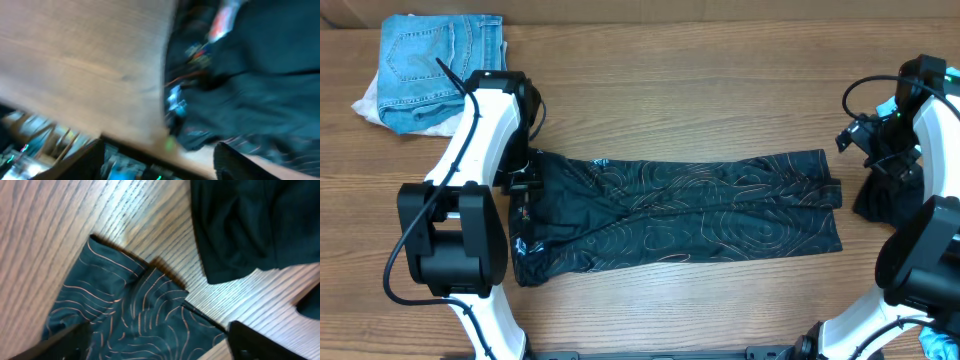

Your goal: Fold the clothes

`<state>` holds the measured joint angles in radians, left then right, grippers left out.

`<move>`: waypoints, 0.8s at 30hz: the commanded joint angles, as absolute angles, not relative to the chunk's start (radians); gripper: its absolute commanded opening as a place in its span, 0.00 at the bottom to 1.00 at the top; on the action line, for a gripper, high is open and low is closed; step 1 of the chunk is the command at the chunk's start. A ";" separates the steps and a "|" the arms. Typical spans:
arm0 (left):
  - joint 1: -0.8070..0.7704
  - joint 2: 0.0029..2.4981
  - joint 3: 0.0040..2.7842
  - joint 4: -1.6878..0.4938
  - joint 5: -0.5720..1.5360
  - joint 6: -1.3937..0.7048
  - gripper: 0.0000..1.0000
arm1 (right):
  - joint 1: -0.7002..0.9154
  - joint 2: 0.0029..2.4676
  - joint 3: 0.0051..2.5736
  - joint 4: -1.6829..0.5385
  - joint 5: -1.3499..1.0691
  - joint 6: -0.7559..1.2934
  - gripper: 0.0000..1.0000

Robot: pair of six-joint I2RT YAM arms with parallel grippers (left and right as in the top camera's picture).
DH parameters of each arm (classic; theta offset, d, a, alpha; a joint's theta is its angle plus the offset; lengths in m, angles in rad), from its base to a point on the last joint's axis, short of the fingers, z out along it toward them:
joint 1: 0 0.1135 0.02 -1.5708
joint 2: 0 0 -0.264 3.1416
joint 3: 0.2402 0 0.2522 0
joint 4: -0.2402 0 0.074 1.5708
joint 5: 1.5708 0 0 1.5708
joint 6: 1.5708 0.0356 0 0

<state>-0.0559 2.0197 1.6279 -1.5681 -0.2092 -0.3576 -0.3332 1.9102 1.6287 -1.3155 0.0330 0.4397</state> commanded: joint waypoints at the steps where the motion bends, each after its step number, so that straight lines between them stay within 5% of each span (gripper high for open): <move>1: -0.047 1.989 1.627 -1.499 -0.041 -0.226 0.77 | -0.336 1.880 1.629 -1.310 0.026 0.442 0.99; 24: -0.169 1.991 1.552 -1.199 0.102 -0.081 0.75 | -0.260 1.880 1.629 -1.285 -0.069 0.437 1.00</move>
<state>-0.1715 2.0197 1.5803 -1.2255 0.0872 -0.1173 -0.2703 1.9102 1.6287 -1.2900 -0.0643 0.4431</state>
